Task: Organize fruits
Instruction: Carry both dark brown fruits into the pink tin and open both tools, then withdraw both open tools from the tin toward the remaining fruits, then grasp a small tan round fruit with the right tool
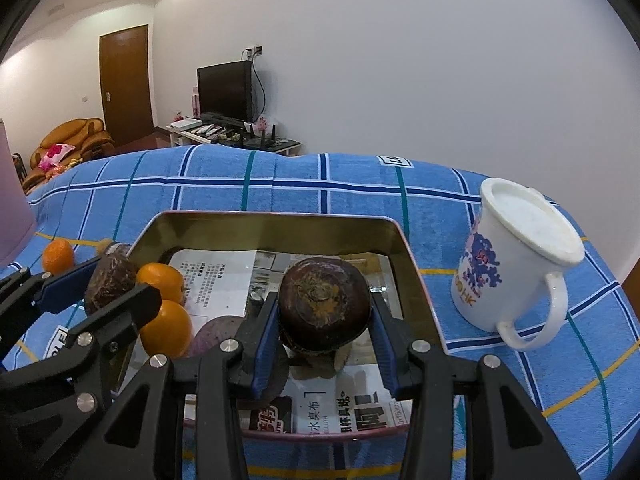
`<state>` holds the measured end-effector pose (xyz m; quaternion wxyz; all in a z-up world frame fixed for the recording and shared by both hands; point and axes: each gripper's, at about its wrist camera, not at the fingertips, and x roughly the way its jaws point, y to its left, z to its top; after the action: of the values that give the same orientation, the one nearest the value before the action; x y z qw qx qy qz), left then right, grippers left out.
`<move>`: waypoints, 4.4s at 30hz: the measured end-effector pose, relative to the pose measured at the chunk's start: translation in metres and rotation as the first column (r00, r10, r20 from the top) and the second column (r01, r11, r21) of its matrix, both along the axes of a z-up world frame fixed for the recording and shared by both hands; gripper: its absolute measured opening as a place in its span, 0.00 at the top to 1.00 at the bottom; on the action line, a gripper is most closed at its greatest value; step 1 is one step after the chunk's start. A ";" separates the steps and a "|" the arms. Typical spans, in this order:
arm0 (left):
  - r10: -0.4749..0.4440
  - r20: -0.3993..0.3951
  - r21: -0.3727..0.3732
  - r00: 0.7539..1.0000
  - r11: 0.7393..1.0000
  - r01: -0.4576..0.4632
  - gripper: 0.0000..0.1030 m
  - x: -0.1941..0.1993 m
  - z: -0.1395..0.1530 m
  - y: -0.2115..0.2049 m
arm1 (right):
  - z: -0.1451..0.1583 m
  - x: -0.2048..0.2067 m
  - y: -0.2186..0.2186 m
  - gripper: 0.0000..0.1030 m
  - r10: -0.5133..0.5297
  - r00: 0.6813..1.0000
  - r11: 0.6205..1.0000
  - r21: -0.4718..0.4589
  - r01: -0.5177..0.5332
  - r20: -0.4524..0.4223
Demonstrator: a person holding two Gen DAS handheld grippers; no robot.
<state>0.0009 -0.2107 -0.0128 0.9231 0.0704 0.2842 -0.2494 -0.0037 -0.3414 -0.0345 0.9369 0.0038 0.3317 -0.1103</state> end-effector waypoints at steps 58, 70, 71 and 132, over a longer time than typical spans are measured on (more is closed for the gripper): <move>0.309 0.115 -0.061 0.944 0.951 -0.303 0.00 -0.022 0.017 0.155 | 0.027 -0.050 0.046 0.18 -0.064 0.970 0.997 -0.037 0.075 0.237; 0.318 0.107 -0.054 0.942 0.948 -0.314 0.00 -0.020 0.015 0.175 | 0.024 -0.048 0.073 0.18 -0.032 0.978 0.998 -0.050 0.043 0.204; 0.319 0.106 -0.054 0.942 0.948 -0.315 0.00 -0.020 0.014 0.177 | 0.023 -0.047 0.076 0.18 -0.027 0.980 0.998 -0.053 0.038 0.200; 0.403 -0.014 -0.031 0.915 0.915 -0.403 0.00 0.015 0.001 0.280 | -0.024 0.066 0.196 0.45 0.105 0.980 0.994 -0.005 -0.108 -0.166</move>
<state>0.0156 0.0697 -0.0122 0.9547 -0.0060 0.2916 -0.0591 0.0619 -0.1455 -0.0586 0.9107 -0.0299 0.4073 -0.0624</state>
